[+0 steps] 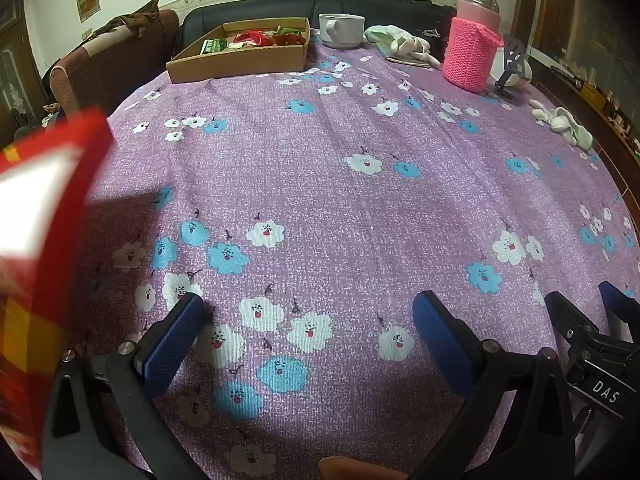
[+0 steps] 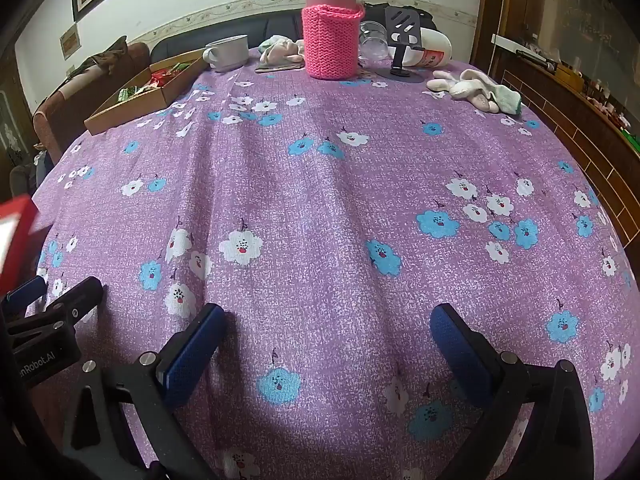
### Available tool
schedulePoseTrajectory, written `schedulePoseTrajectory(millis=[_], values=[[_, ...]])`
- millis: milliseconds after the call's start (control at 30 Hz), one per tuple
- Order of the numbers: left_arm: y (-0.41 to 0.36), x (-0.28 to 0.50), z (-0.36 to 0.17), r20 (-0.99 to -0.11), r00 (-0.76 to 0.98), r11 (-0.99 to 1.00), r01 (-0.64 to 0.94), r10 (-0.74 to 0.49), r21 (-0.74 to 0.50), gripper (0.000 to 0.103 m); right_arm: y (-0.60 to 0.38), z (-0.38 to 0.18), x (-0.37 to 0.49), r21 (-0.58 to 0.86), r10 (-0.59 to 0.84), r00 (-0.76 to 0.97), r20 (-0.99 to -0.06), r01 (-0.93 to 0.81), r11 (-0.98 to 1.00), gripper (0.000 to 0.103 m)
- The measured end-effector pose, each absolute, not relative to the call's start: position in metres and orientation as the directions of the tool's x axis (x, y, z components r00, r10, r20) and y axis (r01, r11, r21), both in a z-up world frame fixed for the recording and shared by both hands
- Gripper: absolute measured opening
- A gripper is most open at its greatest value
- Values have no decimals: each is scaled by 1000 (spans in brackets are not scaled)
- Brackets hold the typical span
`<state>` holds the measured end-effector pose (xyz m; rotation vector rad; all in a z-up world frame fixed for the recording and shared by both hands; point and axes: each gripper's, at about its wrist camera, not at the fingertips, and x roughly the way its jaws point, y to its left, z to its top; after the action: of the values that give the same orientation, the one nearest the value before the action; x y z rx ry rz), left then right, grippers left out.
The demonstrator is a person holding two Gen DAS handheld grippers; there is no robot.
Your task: Organize snacks
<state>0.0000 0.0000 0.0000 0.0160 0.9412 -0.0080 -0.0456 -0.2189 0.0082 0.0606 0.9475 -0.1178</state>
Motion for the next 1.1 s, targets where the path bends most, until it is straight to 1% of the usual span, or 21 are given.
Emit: schedulePoseTrajectory(millis=[1100], values=[[-2,-7,1,-810,587,1000,20,-6,8,103,-220,8,-46,0,-73,578,-812,124,992,103]])
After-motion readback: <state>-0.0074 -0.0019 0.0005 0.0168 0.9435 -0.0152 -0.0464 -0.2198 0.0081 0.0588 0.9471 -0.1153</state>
